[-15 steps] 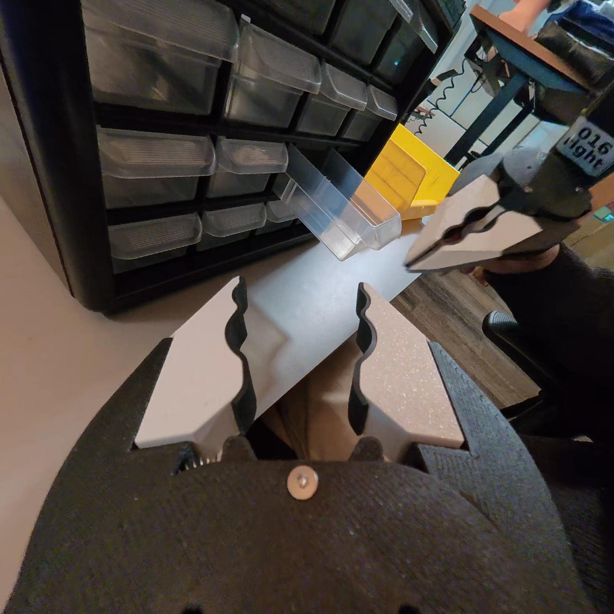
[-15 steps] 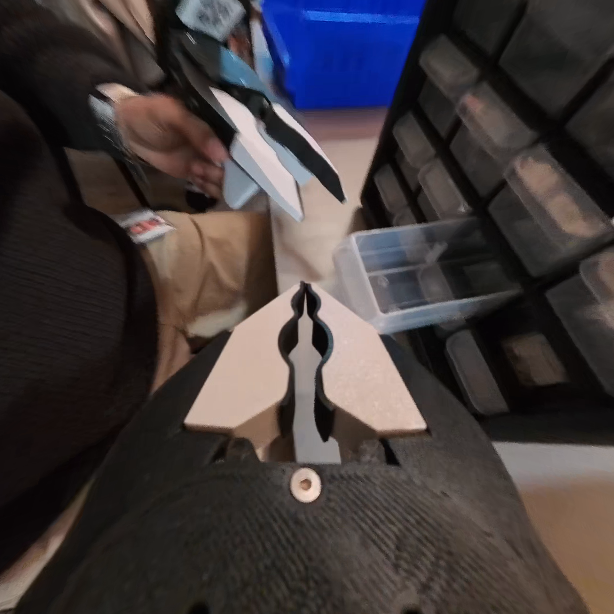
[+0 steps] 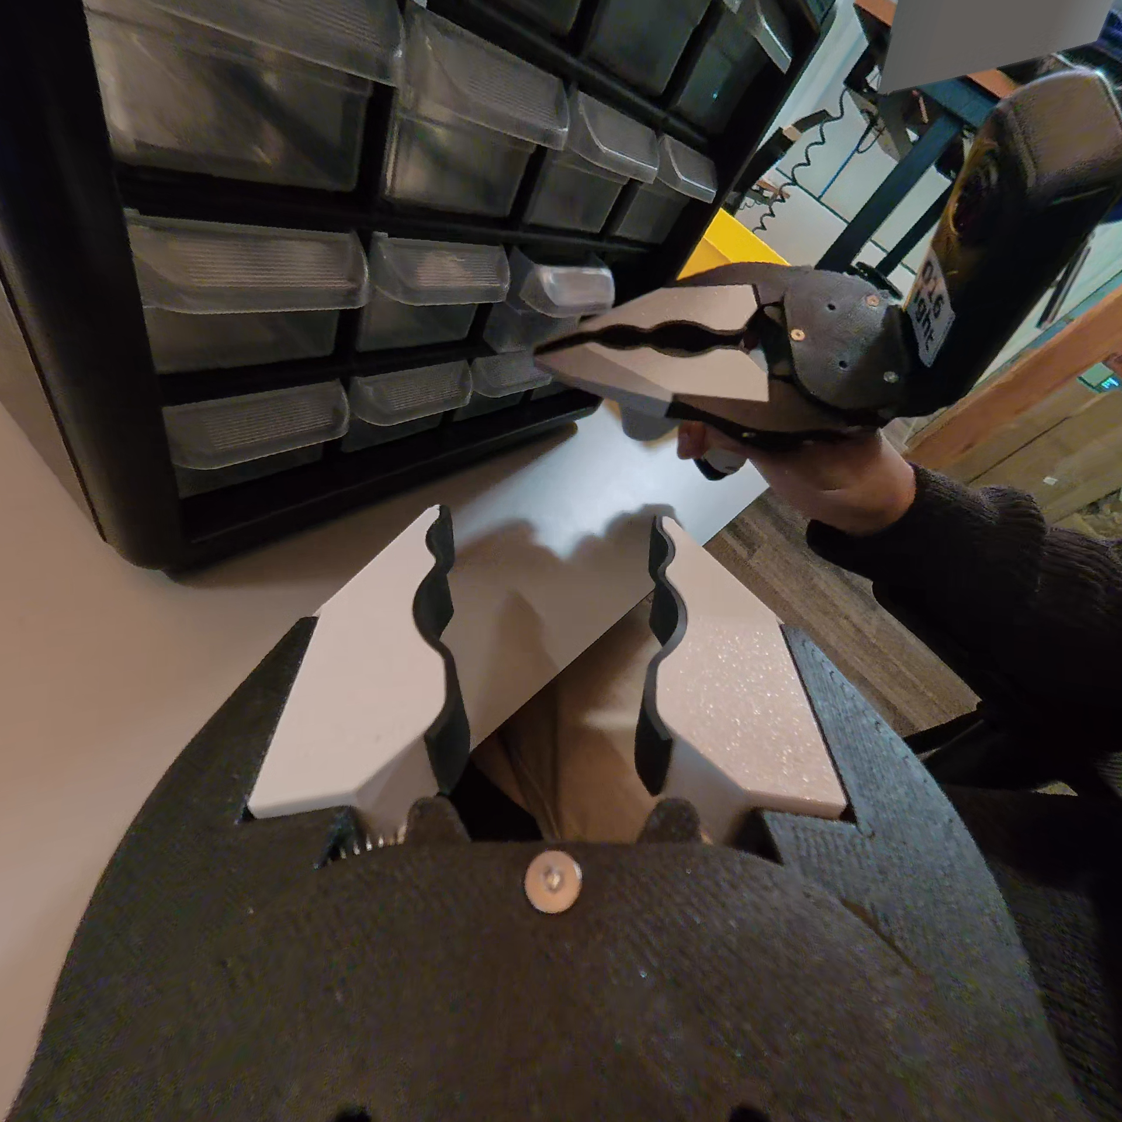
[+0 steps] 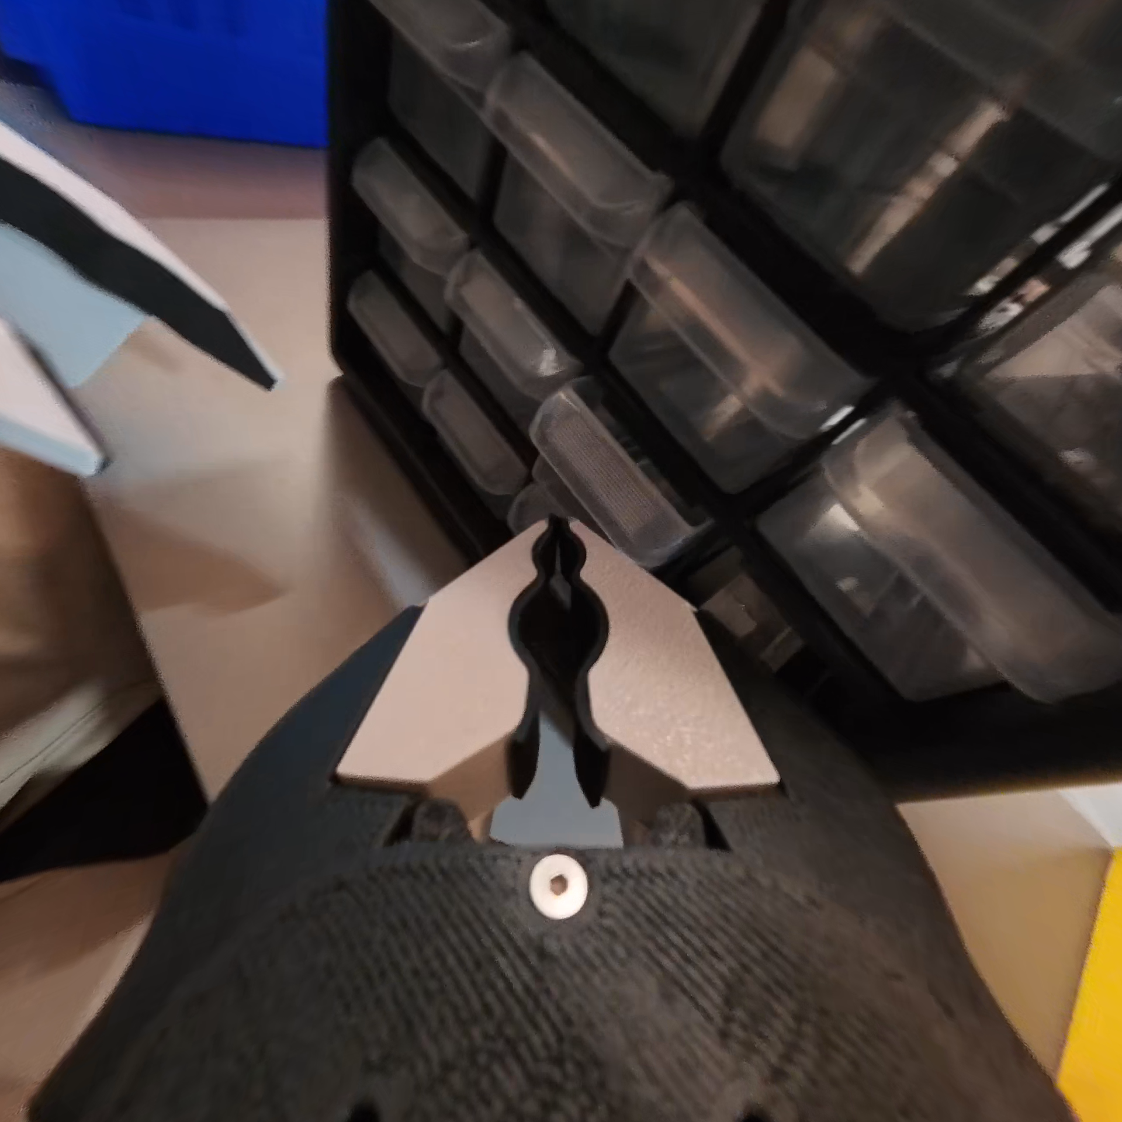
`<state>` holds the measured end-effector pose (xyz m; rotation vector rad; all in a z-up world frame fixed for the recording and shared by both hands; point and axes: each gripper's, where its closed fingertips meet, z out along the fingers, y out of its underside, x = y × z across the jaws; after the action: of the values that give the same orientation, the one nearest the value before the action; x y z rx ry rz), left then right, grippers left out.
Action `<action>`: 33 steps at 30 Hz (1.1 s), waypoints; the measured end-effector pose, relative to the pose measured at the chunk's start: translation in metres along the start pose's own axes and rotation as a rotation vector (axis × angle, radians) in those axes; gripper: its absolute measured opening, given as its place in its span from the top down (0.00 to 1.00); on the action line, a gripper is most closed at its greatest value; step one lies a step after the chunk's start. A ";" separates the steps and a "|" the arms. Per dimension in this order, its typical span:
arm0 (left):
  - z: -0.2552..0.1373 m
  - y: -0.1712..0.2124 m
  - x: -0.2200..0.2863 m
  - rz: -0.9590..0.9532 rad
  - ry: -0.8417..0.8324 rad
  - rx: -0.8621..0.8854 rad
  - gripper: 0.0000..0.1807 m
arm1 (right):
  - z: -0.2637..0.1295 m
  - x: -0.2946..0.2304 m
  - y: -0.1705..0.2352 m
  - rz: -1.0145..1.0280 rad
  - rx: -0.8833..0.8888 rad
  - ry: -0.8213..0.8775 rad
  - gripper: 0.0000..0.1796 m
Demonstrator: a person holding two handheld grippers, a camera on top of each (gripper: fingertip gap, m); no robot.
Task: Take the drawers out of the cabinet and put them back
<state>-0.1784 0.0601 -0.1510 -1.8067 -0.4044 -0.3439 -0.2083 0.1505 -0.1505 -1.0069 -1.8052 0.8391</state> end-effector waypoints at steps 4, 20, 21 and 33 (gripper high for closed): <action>0.001 0.001 0.001 0.001 0.004 -0.004 0.65 | 0.009 0.008 -0.002 0.021 0.000 0.046 1.00; 0.001 0.001 0.002 0.040 -0.010 -0.007 0.66 | -0.022 -0.076 -0.027 0.237 0.094 -0.460 0.85; 0.001 0.000 0.003 0.040 -0.007 -0.003 0.65 | -0.026 -0.078 -0.034 0.294 0.113 -0.483 0.81; -0.064 -0.083 -0.036 -0.124 -0.103 0.270 0.67 | -0.023 -0.081 -0.006 0.016 -0.026 -0.253 0.72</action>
<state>-0.2491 0.0153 -0.0780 -1.5424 -0.6077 -0.2681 -0.1660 0.0788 -0.1659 -0.9672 -2.0267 0.9916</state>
